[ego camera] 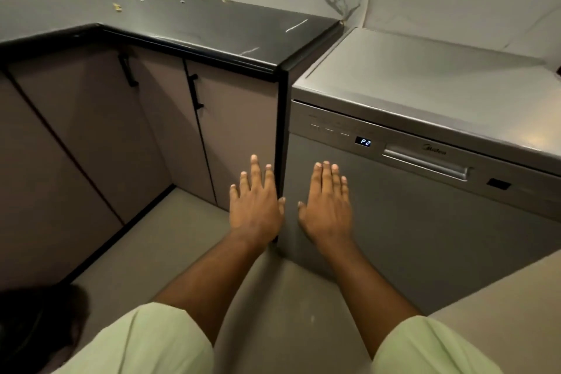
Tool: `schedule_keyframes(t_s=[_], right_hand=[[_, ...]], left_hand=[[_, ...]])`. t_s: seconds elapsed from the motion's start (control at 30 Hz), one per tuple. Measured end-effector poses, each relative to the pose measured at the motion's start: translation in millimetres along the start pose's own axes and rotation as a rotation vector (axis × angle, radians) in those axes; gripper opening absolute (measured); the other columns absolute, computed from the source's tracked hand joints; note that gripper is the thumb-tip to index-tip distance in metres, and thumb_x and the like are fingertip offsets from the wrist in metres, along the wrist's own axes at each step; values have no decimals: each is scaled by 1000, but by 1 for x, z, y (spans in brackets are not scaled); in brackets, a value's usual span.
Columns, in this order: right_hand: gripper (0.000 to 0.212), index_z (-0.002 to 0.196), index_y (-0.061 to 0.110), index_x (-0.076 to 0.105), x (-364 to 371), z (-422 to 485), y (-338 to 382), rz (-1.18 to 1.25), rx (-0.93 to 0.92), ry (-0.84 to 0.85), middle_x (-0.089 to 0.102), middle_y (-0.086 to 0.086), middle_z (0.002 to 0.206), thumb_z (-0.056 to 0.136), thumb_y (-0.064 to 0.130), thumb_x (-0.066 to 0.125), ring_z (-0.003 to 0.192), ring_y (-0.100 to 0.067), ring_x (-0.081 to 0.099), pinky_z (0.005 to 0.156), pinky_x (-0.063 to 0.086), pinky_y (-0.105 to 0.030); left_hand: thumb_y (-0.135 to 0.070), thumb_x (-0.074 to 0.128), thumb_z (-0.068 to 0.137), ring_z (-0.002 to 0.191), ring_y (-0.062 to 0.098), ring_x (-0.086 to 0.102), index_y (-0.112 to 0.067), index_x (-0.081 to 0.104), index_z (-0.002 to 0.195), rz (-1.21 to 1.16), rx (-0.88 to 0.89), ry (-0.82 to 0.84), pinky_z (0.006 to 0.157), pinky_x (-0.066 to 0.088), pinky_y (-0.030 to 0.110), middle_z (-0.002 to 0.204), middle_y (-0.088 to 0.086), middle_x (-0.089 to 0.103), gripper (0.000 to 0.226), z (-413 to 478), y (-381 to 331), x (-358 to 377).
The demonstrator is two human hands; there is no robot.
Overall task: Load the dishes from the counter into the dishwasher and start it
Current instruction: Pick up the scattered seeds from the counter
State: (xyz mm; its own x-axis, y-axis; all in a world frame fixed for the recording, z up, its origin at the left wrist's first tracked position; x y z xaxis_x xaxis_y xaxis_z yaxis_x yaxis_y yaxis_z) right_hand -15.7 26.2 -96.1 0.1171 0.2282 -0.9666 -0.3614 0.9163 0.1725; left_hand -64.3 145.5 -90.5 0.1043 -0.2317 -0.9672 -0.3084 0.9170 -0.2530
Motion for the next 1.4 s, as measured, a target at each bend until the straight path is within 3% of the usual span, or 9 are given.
schedule_keyframes(t_s=[0.3, 0.43, 0.53, 0.7, 0.83, 0.93, 1.03, 1.4], right_hand=[[79, 155, 5, 3, -113, -28, 99, 157, -189, 89, 2, -16, 163, 99, 40, 45, 151, -29, -3, 119, -6, -39], [64, 151, 0, 25, -166, -20, 148, 106, -292, -56, 24, -19, 158, 97, 33, 32, 148, -32, 19, 118, 6, -42], [64, 155, 4, 6, -203, 2, 183, 133, -339, -16, 4, -15, 163, 103, 33, 29, 151, -27, -2, 119, -6, -39], [73, 154, 4, 2, -255, 49, 248, 161, -371, -117, 1, -15, 163, 99, 31, 43, 151, -27, -5, 120, -6, -40], [73, 155, 7, 0, -266, 84, 292, 169, -402, -103, -2, -13, 164, 100, 36, 38, 151, -24, -10, 120, -10, -37], [79, 155, 6, 7, -273, 111, 321, 195, -423, -163, 6, -13, 163, 96, 37, 50, 151, -25, -4, 120, -5, -38], [81, 156, 8, 3, -269, 138, 339, 160, -430, -134, 1, -12, 164, 97, 39, 49, 151, -26, -7, 120, -6, -39], [80, 156, 8, 1, -226, 269, 387, 168, -426, -101, 0, -11, 164, 98, 40, 47, 151, -25, -7, 120, -8, -37]], left_hand=[[-44, 39, 103, 152, 34, 2, -17, -4, 158, 59, -105, 53, 122, 14, 50, 164, 12, -18, 75, -61, 24, -146], [-42, 36, 104, 152, 33, 1, -18, -5, 158, 74, -126, 21, 123, 12, 50, 164, 11, -17, 73, -57, 36, -216], [-42, 36, 103, 152, 34, 0, -17, -4, 158, 56, -142, -39, 122, 12, 51, 164, 12, -16, 73, -44, 49, -267], [-40, 36, 102, 152, 33, -1, -17, -4, 158, 53, -127, -115, 123, 9, 52, 165, 11, -14, 73, -19, 87, -344], [-40, 40, 102, 153, 31, -4, -18, -5, 158, 55, -157, -200, 123, 6, 51, 164, 11, -16, 75, 7, 123, -384], [-42, 39, 103, 153, 31, -4, -19, -5, 158, 60, -192, -233, 123, 5, 51, 164, 10, -17, 74, 24, 152, -406], [-43, 38, 103, 153, 31, -3, -20, -5, 158, 85, -203, -251, 123, 5, 51, 164, 10, -16, 74, 41, 180, -421], [-44, 41, 102, 153, 32, 0, -21, -1, 159, 139, -285, -257, 122, 8, 49, 165, 11, -14, 74, 150, 264, -434]])
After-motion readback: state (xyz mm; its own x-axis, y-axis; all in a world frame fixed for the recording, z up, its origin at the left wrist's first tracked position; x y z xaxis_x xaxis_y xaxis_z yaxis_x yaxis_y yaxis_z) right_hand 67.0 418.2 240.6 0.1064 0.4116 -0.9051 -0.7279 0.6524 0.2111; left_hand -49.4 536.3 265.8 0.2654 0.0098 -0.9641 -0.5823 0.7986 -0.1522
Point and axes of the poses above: each hand's wrist, its own z-axis towards the middle knuckle, its own x-axis out of the palm, y = z × x, the point moved 4 cm from there along z, towards the middle knuckle
